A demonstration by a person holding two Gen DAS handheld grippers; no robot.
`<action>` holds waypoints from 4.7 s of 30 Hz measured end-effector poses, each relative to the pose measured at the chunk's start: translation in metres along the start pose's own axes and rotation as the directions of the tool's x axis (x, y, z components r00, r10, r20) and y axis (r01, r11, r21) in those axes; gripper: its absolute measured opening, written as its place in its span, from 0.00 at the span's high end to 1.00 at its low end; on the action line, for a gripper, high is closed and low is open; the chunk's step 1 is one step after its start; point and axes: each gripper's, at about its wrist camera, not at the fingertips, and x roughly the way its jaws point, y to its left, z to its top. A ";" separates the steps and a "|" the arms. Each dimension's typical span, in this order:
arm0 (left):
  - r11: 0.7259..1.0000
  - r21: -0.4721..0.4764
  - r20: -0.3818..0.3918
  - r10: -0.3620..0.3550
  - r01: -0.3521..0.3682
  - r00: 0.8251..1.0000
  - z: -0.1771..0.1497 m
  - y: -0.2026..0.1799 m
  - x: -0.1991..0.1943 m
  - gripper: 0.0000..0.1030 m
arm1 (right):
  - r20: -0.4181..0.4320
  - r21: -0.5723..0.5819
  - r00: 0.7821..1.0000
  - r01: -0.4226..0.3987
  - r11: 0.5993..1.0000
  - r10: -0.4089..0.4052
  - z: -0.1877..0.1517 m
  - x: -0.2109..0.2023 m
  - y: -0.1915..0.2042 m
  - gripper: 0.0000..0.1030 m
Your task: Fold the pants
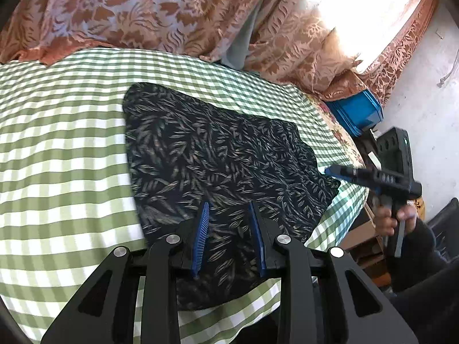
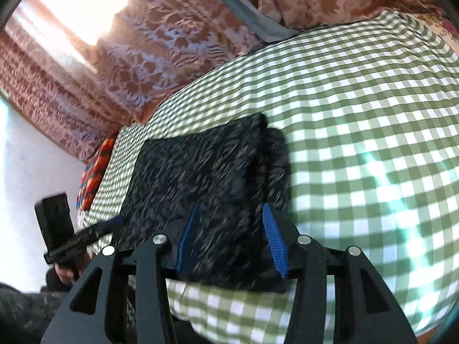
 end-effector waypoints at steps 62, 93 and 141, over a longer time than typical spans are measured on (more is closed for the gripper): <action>0.874 -0.069 0.074 0.485 -0.481 0.871 0.026 0.021 0.020 0.36 | 0.198 -0.108 0.919 0.365 0.925 -0.340 0.033 0.104 0.052 0.40; 0.938 -0.089 0.075 0.341 -0.334 0.937 -0.001 0.026 0.012 0.18 | 0.129 -0.094 0.948 0.303 0.948 -0.290 -0.017 0.041 0.037 0.35; 0.985 -0.072 0.166 0.167 -0.157 0.972 0.172 0.133 0.031 0.67 | 0.101 -0.238 0.994 0.071 0.969 -0.048 0.177 0.150 0.071 0.71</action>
